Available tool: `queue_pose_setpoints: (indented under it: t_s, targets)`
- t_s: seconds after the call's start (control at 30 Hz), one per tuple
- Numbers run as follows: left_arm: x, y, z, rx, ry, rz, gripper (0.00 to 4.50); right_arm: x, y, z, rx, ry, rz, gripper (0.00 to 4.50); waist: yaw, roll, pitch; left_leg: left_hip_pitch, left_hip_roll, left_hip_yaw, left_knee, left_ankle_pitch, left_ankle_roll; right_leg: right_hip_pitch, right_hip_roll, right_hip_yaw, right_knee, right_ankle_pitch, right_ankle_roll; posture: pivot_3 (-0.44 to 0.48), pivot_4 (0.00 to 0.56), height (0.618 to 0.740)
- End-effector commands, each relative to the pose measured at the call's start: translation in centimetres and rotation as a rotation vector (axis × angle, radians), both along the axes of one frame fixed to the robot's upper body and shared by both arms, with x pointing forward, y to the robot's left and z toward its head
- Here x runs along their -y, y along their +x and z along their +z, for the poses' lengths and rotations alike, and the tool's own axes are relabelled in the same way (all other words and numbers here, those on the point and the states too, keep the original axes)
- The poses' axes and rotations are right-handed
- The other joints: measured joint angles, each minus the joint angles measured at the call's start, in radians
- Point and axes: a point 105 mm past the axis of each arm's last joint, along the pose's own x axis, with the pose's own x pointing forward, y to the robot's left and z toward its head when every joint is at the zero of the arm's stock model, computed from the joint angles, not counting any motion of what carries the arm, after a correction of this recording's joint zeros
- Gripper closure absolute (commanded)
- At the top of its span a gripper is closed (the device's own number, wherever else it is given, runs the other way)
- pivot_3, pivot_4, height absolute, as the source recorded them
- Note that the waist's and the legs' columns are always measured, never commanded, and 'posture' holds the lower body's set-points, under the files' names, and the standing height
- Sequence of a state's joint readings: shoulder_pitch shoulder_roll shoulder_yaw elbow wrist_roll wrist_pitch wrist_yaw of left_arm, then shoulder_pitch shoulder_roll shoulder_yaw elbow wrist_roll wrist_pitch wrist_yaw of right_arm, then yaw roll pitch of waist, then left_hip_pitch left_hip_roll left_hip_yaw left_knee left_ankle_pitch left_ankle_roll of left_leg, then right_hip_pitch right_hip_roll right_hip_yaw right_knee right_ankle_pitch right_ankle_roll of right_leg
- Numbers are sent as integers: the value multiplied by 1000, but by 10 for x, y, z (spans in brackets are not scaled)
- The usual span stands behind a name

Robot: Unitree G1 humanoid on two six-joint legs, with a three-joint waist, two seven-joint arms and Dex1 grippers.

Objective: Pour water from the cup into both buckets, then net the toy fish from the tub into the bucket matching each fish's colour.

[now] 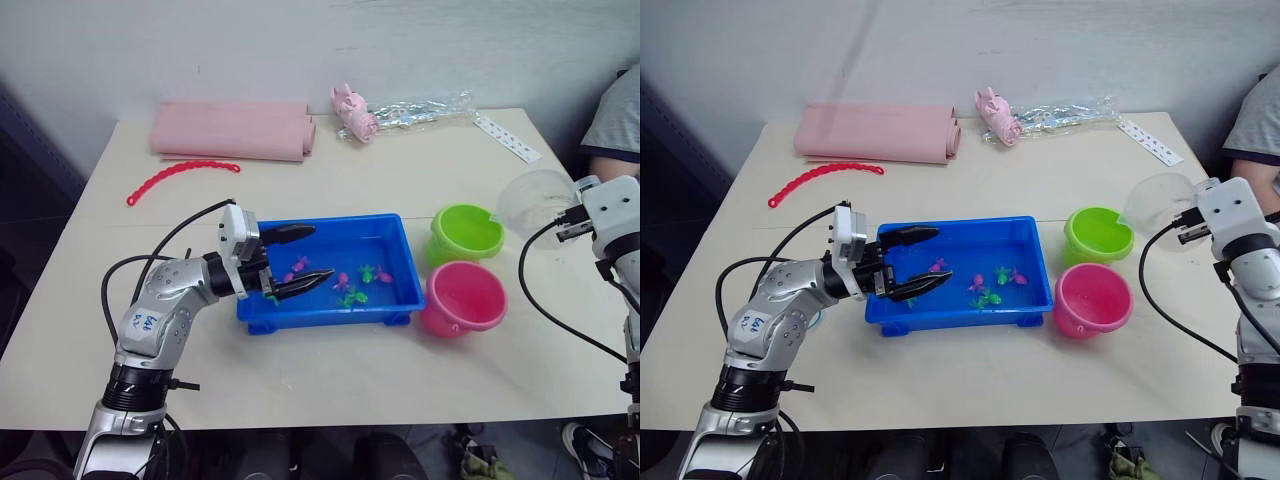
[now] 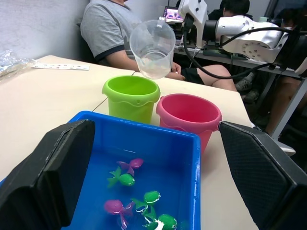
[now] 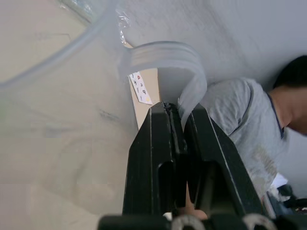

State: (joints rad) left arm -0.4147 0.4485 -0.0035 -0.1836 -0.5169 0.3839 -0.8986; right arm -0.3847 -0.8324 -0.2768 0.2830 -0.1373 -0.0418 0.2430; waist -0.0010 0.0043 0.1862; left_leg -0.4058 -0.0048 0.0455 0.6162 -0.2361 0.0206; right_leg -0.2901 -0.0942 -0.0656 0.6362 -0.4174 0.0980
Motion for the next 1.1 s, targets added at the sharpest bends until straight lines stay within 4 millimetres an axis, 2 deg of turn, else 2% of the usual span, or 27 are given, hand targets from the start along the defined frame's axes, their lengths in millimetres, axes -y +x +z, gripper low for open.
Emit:
queue_pose_setpoints:
  t_s: [0.03,0.1,0.6,1.1]
  targets:
    - [1,-6,5,30,-9,-5,0,-5,-3,33,106,-159,-9,4448,0,0,0,0,0,0,0,0,0,0,0,0,0,0,0,0,150,740]
    - [2,-6,5,31,-8,-2,0,-5,-3,37,123,-228,-40,4448,0,0,0,0,0,0,0,0,0,0,0,0,0,0,0,0,150,740]
    - [4,-7,3,37,-5,10,0,-19,1,44,160,-380,-19,4448,0,0,0,0,0,0,0,0,0,0,0,0,0,0,0,0,150,740]
    - [4,-6,1,42,14,3,0,-27,7,42,181,-526,3,4448,-1,0,0,0,0,0,0,0,0,0,0,0,0,0,0,0,150,740]
